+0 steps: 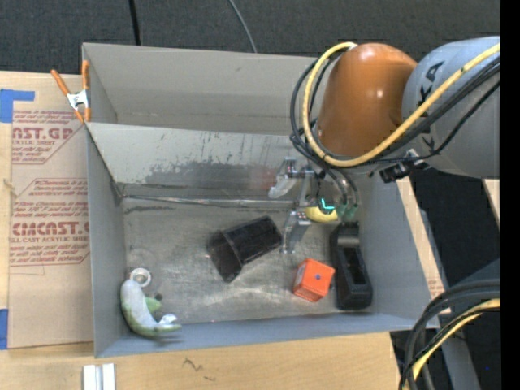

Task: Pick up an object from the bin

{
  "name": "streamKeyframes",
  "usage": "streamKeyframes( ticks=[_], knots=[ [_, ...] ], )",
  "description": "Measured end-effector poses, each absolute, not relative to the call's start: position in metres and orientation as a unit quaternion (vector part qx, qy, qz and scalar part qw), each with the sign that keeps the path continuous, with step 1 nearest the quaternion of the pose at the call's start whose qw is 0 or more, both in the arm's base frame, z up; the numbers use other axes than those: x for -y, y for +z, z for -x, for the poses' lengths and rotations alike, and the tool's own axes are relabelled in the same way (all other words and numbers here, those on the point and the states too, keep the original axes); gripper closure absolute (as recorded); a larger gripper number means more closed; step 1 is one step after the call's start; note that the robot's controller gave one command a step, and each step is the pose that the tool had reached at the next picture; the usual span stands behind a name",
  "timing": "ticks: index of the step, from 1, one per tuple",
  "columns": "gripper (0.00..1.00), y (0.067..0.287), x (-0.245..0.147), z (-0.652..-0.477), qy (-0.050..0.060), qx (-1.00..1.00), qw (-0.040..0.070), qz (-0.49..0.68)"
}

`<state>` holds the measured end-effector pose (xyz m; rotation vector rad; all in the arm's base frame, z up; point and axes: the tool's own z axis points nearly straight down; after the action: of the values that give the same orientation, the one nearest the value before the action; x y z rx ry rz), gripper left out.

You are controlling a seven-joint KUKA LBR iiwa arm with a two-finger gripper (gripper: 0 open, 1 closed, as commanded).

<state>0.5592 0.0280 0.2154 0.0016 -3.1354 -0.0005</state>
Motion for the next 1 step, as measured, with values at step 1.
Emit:
streamKeyframes(
  ticks=[1],
  knots=[
    [1.00,0.2200,-0.0279,-0.5608,0.000,1.000,-0.001,0.000]
  ],
)
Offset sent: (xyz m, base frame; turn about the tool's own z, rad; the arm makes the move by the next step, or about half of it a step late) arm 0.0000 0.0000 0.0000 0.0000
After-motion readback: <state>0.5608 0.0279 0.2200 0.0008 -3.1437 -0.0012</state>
